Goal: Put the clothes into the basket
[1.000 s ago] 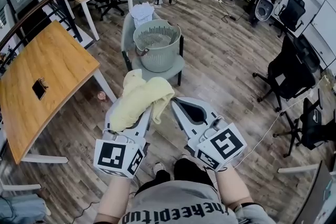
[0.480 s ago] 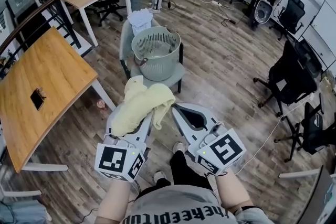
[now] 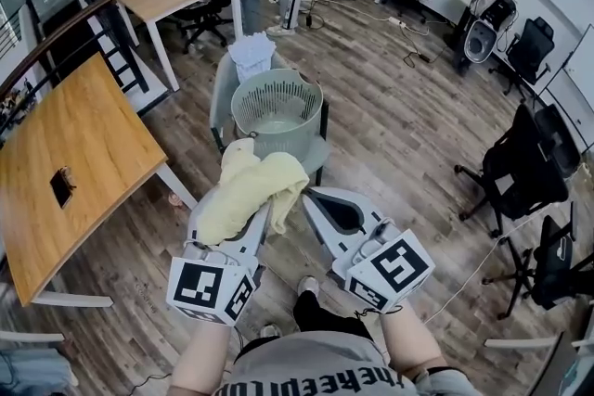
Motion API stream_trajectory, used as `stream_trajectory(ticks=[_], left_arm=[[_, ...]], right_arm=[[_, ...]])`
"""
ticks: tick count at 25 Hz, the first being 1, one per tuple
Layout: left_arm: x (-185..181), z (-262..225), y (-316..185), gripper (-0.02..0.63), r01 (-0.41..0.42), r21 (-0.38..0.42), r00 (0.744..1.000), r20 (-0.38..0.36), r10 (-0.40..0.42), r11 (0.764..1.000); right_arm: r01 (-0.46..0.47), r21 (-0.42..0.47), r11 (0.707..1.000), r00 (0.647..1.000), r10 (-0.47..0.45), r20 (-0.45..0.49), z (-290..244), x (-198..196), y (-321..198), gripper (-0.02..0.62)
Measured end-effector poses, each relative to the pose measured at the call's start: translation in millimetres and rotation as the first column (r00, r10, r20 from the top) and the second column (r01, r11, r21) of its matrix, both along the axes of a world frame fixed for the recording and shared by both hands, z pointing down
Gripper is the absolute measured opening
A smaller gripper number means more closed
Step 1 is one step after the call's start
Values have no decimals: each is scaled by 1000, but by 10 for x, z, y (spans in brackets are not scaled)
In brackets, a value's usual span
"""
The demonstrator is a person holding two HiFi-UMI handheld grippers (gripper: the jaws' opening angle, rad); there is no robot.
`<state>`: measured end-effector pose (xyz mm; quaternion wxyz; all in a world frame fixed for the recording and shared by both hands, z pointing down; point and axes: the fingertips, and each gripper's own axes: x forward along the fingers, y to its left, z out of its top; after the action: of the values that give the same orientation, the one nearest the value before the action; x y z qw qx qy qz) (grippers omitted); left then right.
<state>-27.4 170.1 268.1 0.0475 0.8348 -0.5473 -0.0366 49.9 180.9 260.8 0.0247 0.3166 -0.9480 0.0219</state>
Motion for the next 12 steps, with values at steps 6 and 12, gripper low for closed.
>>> stream_trajectory(ticks=[6, 12], left_arm=[[170, 0, -324, 222, 33, -3, 999, 15, -33, 999], [399, -82, -664, 222, 54, 6, 999, 6, -54, 999]], right_arm=[[39, -6, 999, 999, -39, 10, 13, 177, -354, 8], [64, 8, 998, 998, -64, 20, -65, 419, -707, 8]])
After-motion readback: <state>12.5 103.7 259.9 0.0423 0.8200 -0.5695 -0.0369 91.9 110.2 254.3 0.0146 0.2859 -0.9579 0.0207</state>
